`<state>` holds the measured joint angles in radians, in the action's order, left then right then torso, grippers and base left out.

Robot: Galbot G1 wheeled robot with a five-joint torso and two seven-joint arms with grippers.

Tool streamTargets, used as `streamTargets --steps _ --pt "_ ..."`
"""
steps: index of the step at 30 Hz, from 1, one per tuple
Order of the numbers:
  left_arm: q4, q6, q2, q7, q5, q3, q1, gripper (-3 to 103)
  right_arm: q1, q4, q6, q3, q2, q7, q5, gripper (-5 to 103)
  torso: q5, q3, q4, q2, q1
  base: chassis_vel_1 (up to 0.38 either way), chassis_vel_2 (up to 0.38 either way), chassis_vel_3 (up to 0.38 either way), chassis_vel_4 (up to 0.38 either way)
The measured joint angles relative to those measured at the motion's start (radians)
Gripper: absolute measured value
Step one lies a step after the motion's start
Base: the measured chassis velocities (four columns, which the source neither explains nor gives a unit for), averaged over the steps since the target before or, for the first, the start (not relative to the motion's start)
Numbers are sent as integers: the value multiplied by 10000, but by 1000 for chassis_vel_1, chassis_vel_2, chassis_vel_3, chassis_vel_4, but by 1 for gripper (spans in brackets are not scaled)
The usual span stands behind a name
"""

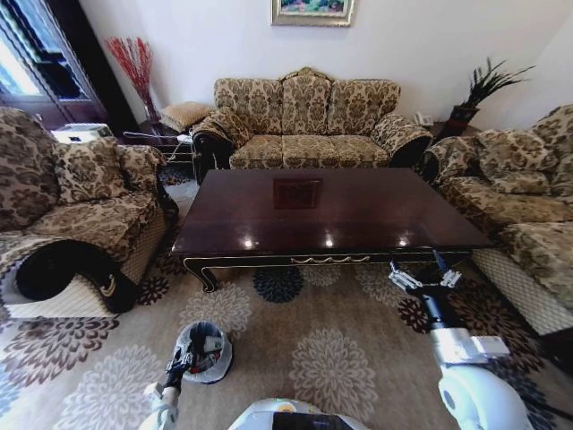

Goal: Move to the front of the table and place the trash on the table into the trash bin.

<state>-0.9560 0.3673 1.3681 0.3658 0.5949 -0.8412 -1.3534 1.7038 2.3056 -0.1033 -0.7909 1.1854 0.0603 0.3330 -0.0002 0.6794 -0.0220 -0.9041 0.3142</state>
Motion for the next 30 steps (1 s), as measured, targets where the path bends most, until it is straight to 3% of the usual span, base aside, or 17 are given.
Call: streamTargets --steps 5,7,8,12,14,16,18,20,24,30 --pt "-1972 -161 -298 40 409 -474 -537 77 -6 136 162 -188 -93 -1 240 100 0 1 2 1 1 0 0 0 0" --pt "-3576 -734 -395 2 427 -1049 -1035 89 129 301 441 -293 -98 -41 409 100 3 0 1 0 1 0 0 0 0" --pt "-3576 -734 -395 2 427 -1049 -1035 89 129 301 441 -293 -98 -41 409 100 3 0 1 0 1 0 0 0 0" --pt "-6388 -2026 -323 -269 214 -2086 -1937 99 435 446 840 -284 9 -251 420 100 3 0 5 0 0 0 0 0 0" --pt "-6869 -2288 -281 -328 190 -2241 -2151 99 493 488 971 -259 60 -270 400 100 6 0 4 0 0 0 0 0 0" --pt "-8608 -2846 28 -558 55 -2670 -2933 100 629 619 1655 -169 255 -259 59 100 3 0 -1 0 0 0 0 0 0" --pt "-8931 -2872 123 -594 45 -2714 -3078 100 641 618 1759 -156 301 -258 -68 100 3 0 -1 0 0 0 0 0 0" --pt "-10210 -3008 596 -854 40 -2712 -3775 100 662 588 2087 -2 467 -248 -419 100 3 0 2 0 0 0 0 0 0" --pt "-11061 -3109 1240 -1162 -259 -2465 -4198 100 660 717 2658 241 585 -213 -471 100 3 0 -1 0 0 0 0 0 0" --pt "-10976 -2629 1841 -1215 -1065 -2190 -4042 100 400 778 2979 659 615 -67 -630 100 4 1 1 1 1 -10 -21 7 25"
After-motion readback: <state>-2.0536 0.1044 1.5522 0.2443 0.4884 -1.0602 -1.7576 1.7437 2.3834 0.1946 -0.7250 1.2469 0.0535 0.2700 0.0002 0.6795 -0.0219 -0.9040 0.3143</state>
